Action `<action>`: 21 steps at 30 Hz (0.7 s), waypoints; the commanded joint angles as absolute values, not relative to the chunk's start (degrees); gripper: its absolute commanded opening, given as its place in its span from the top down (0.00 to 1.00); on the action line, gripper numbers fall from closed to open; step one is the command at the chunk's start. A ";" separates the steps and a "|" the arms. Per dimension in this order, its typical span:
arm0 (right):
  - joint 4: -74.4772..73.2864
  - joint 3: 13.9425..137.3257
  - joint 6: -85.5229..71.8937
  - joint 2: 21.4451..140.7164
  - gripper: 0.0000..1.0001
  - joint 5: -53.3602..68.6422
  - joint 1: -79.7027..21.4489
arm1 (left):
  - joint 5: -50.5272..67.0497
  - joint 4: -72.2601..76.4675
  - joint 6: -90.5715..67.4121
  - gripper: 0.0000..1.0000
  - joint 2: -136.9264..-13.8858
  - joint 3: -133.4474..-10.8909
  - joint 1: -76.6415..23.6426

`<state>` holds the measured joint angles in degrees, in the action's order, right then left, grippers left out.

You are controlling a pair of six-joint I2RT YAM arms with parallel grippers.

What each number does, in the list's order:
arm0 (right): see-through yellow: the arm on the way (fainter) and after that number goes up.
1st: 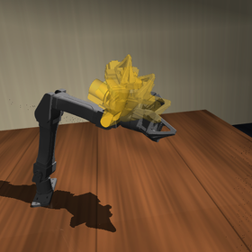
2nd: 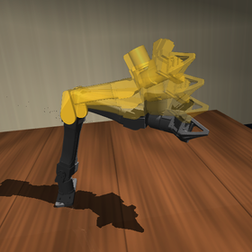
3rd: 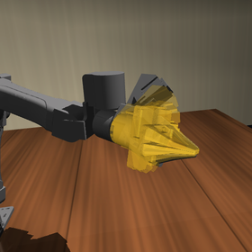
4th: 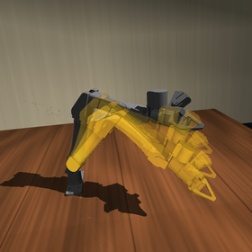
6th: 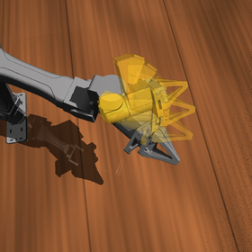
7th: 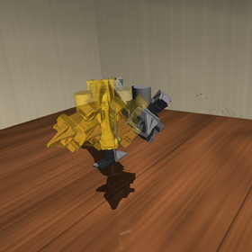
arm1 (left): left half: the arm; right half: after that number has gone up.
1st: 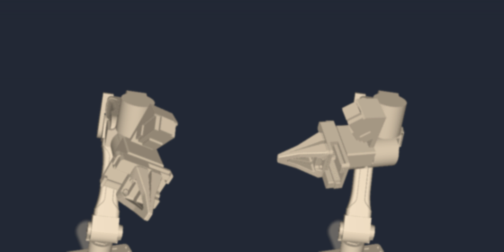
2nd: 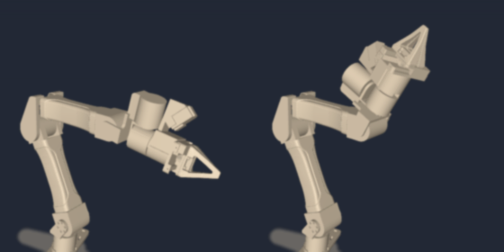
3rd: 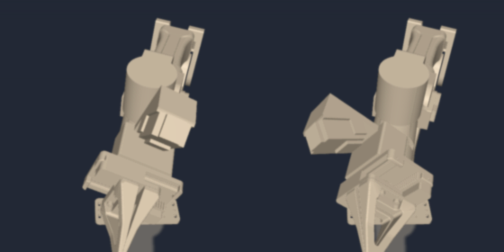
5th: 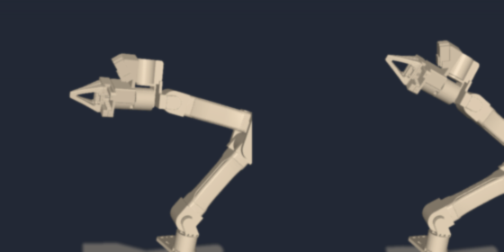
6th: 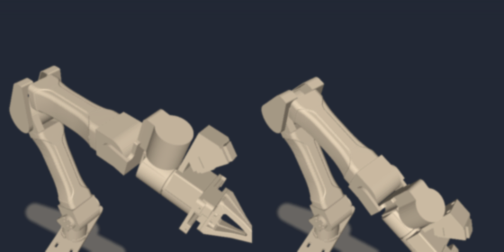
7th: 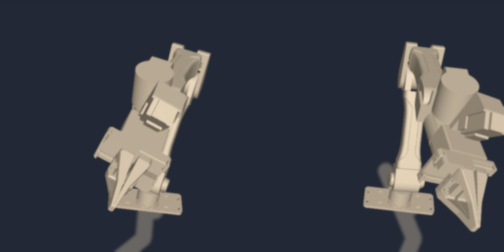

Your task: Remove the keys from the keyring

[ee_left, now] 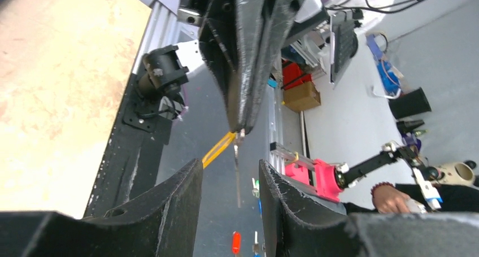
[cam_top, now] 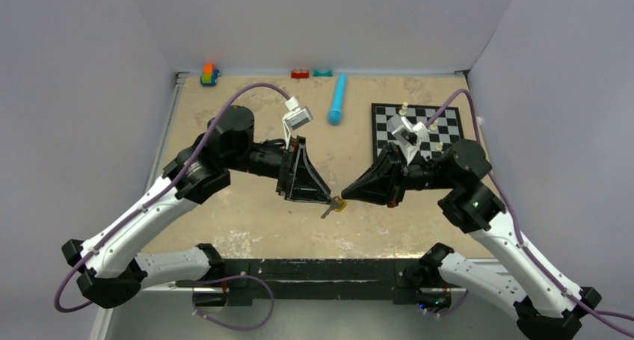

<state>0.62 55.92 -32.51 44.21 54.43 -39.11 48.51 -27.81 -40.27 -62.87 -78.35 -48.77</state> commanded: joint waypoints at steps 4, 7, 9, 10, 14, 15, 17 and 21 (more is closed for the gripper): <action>2.69 65.37 -30.38 48.90 1.00 51.17 -39.20 | 37.71 -32.43 -36.52 0.55 -62.67 -85.30 -48.62; 0.80 68.58 -29.95 51.49 1.00 49.89 -39.20 | 33.09 -35.24 -35.26 0.57 -62.89 -88.15 -48.53; 0.62 69.51 -30.16 51.93 1.00 48.46 -39.25 | 32.35 -35.76 -35.03 0.58 -62.87 -88.92 -48.52; 0.62 69.77 -30.21 51.85 1.00 48.12 -39.21 | 31.97 -35.89 -34.99 0.58 -62.83 -89.15 -48.56; 0.66 69.93 -30.50 50.84 1.00 46.20 -39.20 | 31.67 -36.13 -35.30 0.59 -62.67 -89.63 -48.59; 0.50 69.96 -30.50 50.59 1.00 45.56 -39.22 | 31.73 -36.12 -35.44 0.59 -62.71 -89.68 -48.54; 0.10 69.96 -30.23 50.17 1.00 44.01 -39.21 | 32.10 -35.92 -35.67 0.59 -62.83 -89.74 -48.55; -1.25 69.49 -30.31 49.59 1.00 42.01 -39.21 | 32.74 -35.55 -36.16 0.60 -63.02 -89.20 -48.63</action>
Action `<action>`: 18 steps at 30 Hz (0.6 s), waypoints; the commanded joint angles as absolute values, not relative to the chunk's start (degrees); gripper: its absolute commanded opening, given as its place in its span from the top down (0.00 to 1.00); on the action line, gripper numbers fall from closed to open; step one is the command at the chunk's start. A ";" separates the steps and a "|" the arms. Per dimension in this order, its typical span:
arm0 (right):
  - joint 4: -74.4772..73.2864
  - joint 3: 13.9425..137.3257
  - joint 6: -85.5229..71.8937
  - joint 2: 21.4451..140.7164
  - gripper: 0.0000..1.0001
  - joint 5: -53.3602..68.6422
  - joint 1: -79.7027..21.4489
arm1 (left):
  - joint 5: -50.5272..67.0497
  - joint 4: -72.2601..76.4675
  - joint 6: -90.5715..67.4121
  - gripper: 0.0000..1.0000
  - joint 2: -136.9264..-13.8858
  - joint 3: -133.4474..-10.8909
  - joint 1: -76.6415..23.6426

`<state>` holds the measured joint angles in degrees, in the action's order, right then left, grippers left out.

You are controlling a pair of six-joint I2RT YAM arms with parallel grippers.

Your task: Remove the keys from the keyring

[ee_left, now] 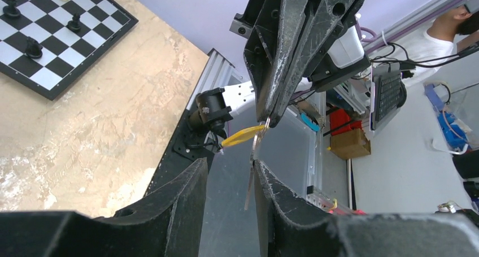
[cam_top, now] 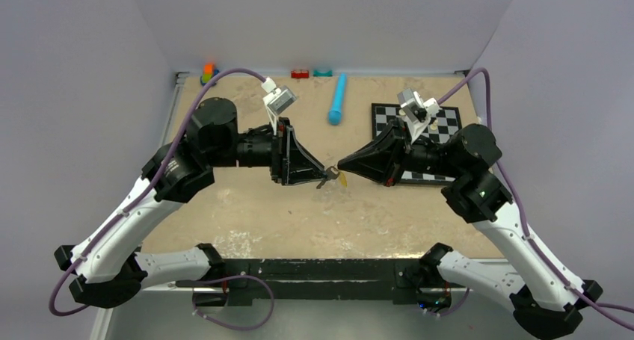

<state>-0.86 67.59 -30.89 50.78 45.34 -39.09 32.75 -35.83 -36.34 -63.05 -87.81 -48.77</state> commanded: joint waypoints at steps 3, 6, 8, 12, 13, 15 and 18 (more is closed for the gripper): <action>-1.49 69.19 -30.41 49.40 1.00 41.70 -39.21 | 33.93 -32.98 -37.32 0.60 -62.95 -87.50 -48.54; -1.57 68.84 -30.41 49.31 1.00 41.34 -39.20 | 36.74 -29.01 -39.73 0.60 -63.20 -85.48 -48.54; -1.71 68.76 -30.41 49.22 1.00 41.27 -39.24 | 37.79 -27.32 -40.91 0.60 -63.76 -84.82 -48.52; -2.18 68.82 -30.16 49.08 1.00 40.96 -39.23 | 38.97 -26.06 -41.57 0.63 -64.16 -84.28 -48.53; -2.27 68.82 -30.13 49.03 1.00 41.03 -39.20 | 38.97 -26.02 -41.51 0.65 -64.24 -84.24 -48.52; -2.52 68.67 -30.10 49.12 1.00 41.30 -39.20 | 39.00 -25.87 -41.48 0.69 -64.28 -84.21 -48.62; -2.87 68.32 -29.97 48.90 1.00 41.31 -39.24 | 38.56 -26.20 -41.33 0.84 -64.25 -84.16 -48.56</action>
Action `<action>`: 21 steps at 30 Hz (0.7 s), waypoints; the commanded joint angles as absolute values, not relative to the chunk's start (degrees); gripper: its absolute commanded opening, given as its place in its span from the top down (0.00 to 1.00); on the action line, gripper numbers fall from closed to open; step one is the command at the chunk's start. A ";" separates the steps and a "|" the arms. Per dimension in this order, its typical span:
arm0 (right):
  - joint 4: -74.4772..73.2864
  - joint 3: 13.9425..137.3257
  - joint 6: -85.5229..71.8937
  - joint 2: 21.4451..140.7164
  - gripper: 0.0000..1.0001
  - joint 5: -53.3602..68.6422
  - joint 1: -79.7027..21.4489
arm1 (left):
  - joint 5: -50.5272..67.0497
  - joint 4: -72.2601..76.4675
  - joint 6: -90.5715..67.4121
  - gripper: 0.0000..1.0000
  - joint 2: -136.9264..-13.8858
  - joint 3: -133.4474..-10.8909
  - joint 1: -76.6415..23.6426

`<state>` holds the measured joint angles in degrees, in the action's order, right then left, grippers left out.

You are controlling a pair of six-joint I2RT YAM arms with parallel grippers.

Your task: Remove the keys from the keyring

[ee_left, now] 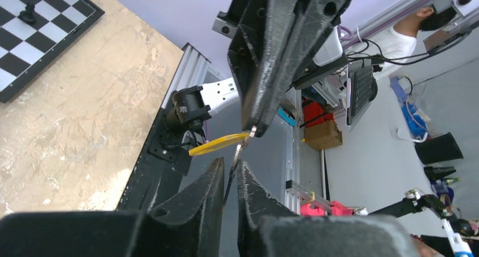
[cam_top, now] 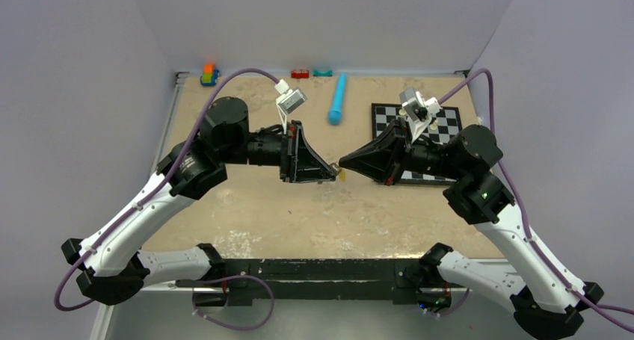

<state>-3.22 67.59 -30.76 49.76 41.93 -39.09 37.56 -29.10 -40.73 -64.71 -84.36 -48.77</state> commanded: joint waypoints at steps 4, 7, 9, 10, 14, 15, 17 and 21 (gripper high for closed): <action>-3.93 68.10 -29.47 48.22 1.00 40.87 -39.20 | 38.22 -27.63 -40.52 0.96 -63.84 -84.67 -48.64; -4.91 68.05 -29.04 47.85 1.00 41.00 -39.27 | 37.61 -29.11 -39.64 0.99 -63.34 -85.18 -48.57; -5.98 67.94 -28.64 47.51 1.00 40.93 -39.20 | 37.26 -30.43 -39.04 1.00 -63.22 -85.76 -48.54; -6.47 67.90 -28.39 47.40 1.00 40.90 -39.20 | 37.12 -31.09 -38.74 1.00 -63.15 -85.96 -48.54; -8.01 67.43 -27.74 46.43 1.00 41.40 -39.20 | 36.81 -33.15 -37.63 1.00 -62.65 -86.37 -48.58; -8.38 67.37 -27.69 46.29 1.00 41.72 -39.18 | 36.76 -33.99 -37.29 1.00 -62.55 -86.44 -48.52; -9.24 67.30 -27.53 46.33 1.00 42.10 -39.20 | 36.62 -35.09 -36.65 1.00 -62.33 -86.47 -48.57; -10.24 66.83 -27.42 46.71 1.00 43.20 -39.27 | 37.28 -36.38 -36.18 1.00 -62.61 -86.46 -48.56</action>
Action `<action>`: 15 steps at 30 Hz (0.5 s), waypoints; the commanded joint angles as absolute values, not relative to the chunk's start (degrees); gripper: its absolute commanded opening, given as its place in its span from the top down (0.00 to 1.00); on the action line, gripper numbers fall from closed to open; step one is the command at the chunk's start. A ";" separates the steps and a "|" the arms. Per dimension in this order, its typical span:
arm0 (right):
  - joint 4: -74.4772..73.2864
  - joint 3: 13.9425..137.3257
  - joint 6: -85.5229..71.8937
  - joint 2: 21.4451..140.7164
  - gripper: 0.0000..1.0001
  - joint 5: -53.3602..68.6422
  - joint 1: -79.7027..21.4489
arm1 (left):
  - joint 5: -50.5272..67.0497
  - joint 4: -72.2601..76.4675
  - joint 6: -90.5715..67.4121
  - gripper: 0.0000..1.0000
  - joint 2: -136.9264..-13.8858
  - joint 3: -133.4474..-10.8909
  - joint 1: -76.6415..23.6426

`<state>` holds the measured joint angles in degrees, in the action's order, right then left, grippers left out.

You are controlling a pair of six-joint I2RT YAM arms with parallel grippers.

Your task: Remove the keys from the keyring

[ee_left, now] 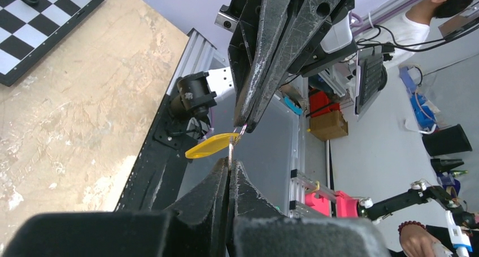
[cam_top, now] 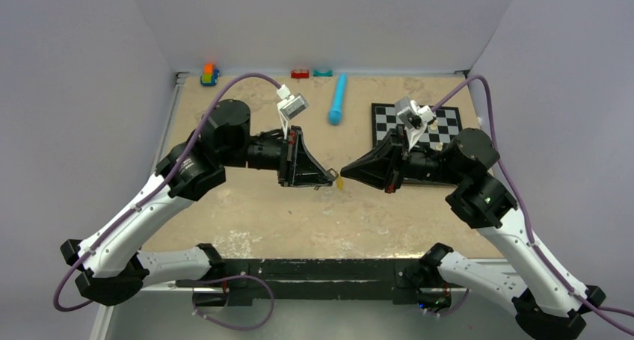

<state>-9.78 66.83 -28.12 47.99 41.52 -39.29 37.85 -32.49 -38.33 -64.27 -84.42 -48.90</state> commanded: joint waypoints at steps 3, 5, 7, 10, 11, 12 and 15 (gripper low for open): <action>-10.61 66.70 -27.38 47.25 1.00 43.33 -39.24 | 37.47 -37.07 -35.87 1.00 -62.72 -86.38 -48.54; -11.21 66.87 -26.99 47.53 1.00 43.29 -39.21 | 37.77 -37.62 -35.82 1.00 -62.67 -86.48 -48.52; -11.89 67.19 -26.46 48.12 1.00 43.74 -39.24 | 38.54 -38.08 -35.59 1.00 -62.84 -86.73 -48.54; -14.70 69.04 -24.50 49.77 1.00 43.74 -39.20 | 38.46 -40.19 -35.05 1.00 -63.23 -87.35 -48.58; -15.67 69.82 -23.65 50.45 1.00 43.81 -39.22 | 38.16 -40.95 -34.68 1.00 -63.32 -87.49 -48.52; -16.64 70.56 -22.72 51.10 1.00 44.08 -39.20 | 37.94 -41.70 -34.41 1.00 -63.36 -87.61 -48.57; -19.65 73.05 -19.47 52.87 1.00 44.41 -39.21 | 37.03 -43.12 -34.25 1.00 -63.37 -87.47 -48.58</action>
<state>-15.33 68.34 -24.71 51.46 43.83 -39.48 37.01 -39.20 -36.12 -64.29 -84.86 -48.77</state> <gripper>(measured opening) 0.007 0.043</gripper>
